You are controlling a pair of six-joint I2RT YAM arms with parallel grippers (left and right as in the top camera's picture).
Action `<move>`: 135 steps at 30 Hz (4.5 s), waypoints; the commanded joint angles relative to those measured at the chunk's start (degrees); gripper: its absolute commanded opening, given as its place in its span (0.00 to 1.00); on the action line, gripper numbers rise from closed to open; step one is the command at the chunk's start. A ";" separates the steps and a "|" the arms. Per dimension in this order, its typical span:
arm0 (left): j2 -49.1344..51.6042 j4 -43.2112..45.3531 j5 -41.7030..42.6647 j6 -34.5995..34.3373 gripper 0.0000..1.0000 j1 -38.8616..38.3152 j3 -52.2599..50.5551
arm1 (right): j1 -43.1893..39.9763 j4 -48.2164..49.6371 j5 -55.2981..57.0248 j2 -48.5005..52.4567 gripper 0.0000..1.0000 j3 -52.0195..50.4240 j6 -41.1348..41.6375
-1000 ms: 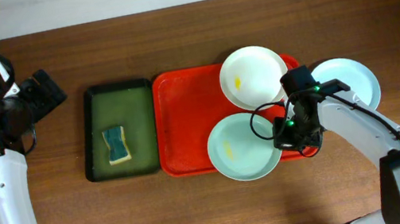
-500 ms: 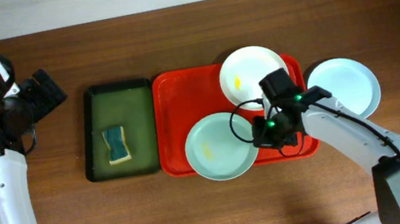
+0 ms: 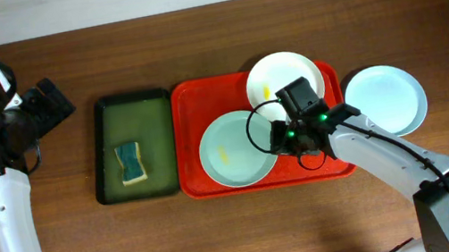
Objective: Clean dirty plates on tray and stack at the side
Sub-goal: 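Drag the pale green plate toward the tray center with the right gripper, then hold the pale green plate steady on the red tray with the right gripper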
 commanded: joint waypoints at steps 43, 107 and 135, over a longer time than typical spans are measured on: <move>0.13 0.07 0.26 -0.35 0.99 0.28 0.09 | 0.31 -23.08 5.46 0.22 0.05 20.35 -13.31; 0.13 0.07 0.26 -0.35 0.99 0.28 0.09 | 1.90 6.56 2.40 4.42 0.36 -0.28 -17.64; 0.13 0.07 0.24 -0.35 0.99 0.28 0.09 | 4.55 8.79 5.44 6.64 0.04 -0.15 -1.11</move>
